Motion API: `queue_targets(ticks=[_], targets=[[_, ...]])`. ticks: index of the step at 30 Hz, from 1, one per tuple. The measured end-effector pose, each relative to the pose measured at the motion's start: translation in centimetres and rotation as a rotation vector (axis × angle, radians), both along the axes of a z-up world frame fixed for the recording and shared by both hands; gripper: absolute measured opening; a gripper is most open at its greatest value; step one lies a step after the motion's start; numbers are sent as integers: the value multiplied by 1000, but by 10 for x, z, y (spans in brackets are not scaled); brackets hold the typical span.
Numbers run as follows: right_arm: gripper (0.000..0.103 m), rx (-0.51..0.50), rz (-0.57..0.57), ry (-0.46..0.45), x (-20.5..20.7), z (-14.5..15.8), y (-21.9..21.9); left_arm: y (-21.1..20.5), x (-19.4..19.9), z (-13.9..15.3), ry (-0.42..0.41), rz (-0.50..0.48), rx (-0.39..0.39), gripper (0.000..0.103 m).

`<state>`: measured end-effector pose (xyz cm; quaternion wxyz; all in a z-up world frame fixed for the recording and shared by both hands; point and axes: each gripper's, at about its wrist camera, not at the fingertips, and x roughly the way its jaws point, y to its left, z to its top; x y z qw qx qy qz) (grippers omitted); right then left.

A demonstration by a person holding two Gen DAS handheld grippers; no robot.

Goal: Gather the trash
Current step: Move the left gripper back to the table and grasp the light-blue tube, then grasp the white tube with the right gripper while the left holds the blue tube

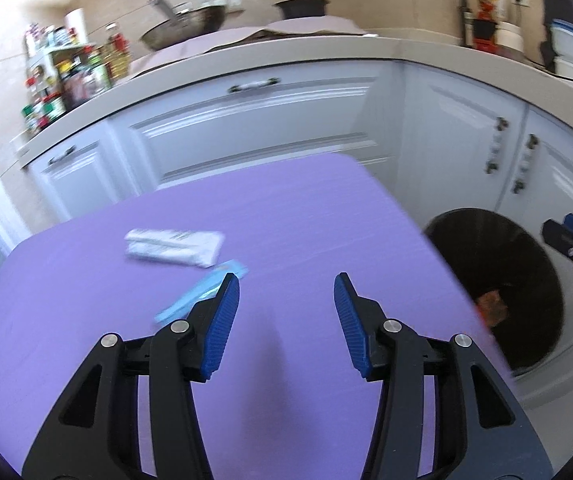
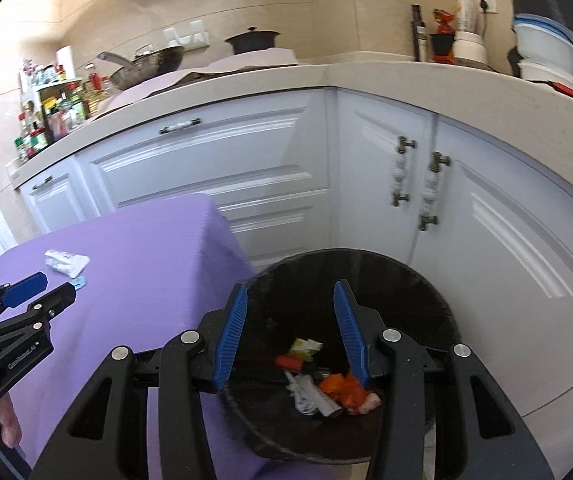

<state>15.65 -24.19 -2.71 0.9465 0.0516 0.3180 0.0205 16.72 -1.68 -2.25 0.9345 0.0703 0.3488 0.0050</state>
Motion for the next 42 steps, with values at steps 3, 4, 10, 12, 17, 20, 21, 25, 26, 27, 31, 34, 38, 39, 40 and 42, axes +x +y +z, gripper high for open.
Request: queue_targets(ticks=[3, 4, 10, 12, 17, 20, 21, 25, 26, 27, 31, 34, 38, 39, 40, 42], targets=[[46, 0, 35, 2, 3, 1, 16, 21, -1, -3, 7, 43, 6, 48], [46, 1, 44, 3, 3, 1, 20, 28, -1, -4, 10, 55, 6, 48], [47, -2, 108, 6, 9, 4, 49, 60, 9, -12, 34, 104, 4, 56], [47, -2, 124, 9, 11, 4, 57, 65, 17, -15, 48, 104, 15, 57], [49, -7, 157, 12, 17, 5, 75, 70, 33, -26, 104, 68, 18, 57], [49, -12, 171, 14, 21, 6, 83, 69, 40, -31, 136, 28, -3, 57], [50, -15, 176, 15, 22, 6, 85, 69, 42, -32, 144, 18, -4, 57], [50, -15, 187, 20, 25, 4, 91, 68, 45, -35, 166, -7, -19, 44], [50, -15, 189, 22, 26, 3, 93, 67, 45, -37, 173, -9, -23, 38], [50, -15, 192, 25, 26, 3, 94, 67, 46, -38, 181, -13, -28, 30], [50, -17, 199, 32, 27, 0, 98, 64, 42, -37, 179, -36, -25, 11], [50, -18, 203, 36, 28, 0, 100, 63, 37, -36, 168, -44, -25, 9], [50, -22, 213, 38, 28, -1, 105, 66, 26, -33, 153, -39, -37, 9], [50, -23, 215, 38, 28, -1, 106, 68, 22, -33, 149, -34, -42, 8], [50, -23, 220, 39, 29, -1, 108, 71, 19, -32, 146, -28, -46, 8], [50, -27, 233, 41, 30, -1, 114, 77, 11, -30, 141, -10, -50, 8]])
